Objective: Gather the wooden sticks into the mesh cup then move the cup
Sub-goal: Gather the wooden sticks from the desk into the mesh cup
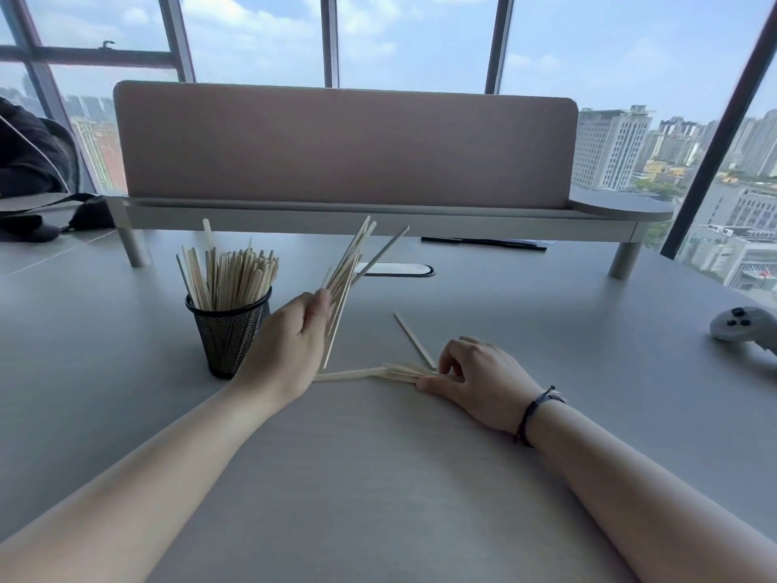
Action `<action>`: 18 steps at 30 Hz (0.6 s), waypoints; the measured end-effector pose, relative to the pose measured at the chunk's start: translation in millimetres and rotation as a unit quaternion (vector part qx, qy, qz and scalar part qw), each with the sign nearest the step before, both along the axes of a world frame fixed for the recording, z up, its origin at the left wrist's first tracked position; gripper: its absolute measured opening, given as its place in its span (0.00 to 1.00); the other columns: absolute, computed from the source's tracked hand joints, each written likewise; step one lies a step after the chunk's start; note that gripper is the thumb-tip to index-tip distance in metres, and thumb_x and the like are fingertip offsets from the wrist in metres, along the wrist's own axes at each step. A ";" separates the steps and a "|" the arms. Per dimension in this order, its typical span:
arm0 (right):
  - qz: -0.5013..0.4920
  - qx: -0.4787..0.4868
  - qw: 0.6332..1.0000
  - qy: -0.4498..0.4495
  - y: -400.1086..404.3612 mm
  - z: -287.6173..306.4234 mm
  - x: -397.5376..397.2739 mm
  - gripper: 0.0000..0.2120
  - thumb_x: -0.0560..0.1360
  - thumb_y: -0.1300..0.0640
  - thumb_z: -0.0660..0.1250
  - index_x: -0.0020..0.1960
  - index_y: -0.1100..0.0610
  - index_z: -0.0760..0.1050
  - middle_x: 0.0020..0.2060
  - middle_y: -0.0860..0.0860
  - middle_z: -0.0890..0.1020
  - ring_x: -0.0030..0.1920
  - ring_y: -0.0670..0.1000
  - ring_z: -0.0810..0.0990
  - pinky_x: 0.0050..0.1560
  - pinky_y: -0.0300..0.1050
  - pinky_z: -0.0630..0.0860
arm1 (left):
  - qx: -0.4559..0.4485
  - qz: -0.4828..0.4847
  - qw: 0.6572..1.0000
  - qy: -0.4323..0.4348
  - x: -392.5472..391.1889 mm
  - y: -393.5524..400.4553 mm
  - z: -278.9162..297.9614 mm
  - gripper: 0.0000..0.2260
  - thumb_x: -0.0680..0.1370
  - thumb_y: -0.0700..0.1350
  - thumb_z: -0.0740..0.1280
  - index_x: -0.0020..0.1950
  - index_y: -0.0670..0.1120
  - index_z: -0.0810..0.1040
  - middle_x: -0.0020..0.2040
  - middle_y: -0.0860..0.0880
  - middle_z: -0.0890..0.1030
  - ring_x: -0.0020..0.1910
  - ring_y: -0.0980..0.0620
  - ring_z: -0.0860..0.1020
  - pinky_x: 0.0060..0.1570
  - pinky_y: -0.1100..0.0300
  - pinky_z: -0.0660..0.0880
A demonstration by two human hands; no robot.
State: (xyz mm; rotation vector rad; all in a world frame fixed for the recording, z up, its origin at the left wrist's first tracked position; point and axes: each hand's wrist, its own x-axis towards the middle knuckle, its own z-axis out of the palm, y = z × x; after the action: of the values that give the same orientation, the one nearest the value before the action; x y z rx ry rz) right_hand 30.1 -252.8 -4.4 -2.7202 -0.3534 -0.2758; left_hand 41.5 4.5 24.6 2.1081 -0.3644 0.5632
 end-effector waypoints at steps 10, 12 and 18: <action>0.016 -0.094 0.995 0.011 11.1 5.3 -2.9 0.20 0.76 0.34 0.60 0.42 0.51 0.70 0.43 0.48 0.75 0.43 0.53 0.74 0.41 0.48 0.68 | -0.086 -0.036 0.994 0.051 2.3 3.8 -1.2 0.23 0.75 0.61 0.68 0.36 0.42 0.67 0.25 0.56 0.63 0.25 0.53 0.62 0.31 0.57 0.61; 0.022 -0.113 0.993 0.008 12.4 5.3 -3.3 0.22 0.77 0.33 0.58 0.44 0.52 0.70 0.45 0.50 0.76 0.46 0.55 0.76 0.42 0.48 0.70 | -0.097 -0.041 0.993 0.060 3.8 4.6 -2.8 0.23 0.73 0.62 0.66 0.34 0.45 0.64 0.27 0.53 0.62 0.26 0.51 0.61 0.31 0.53 0.61; 0.039 -0.132 0.990 -0.018 13.0 7.1 -8.0 0.23 0.79 0.34 0.54 0.43 0.54 0.67 0.44 0.52 0.78 0.43 0.57 0.76 0.39 0.49 0.67 | -0.232 -0.115 0.963 0.077 -5.8 -2.6 4.3 0.21 0.78 0.59 0.65 0.29 0.54 0.63 0.24 0.57 0.61 0.22 0.54 0.58 0.24 0.63 0.58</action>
State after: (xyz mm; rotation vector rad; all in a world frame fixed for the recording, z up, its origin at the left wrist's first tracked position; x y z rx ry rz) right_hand 22.1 -239.8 2.7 -2.9544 -0.5400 -0.2731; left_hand 35.7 1.8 28.9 1.6177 -0.3441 0.3069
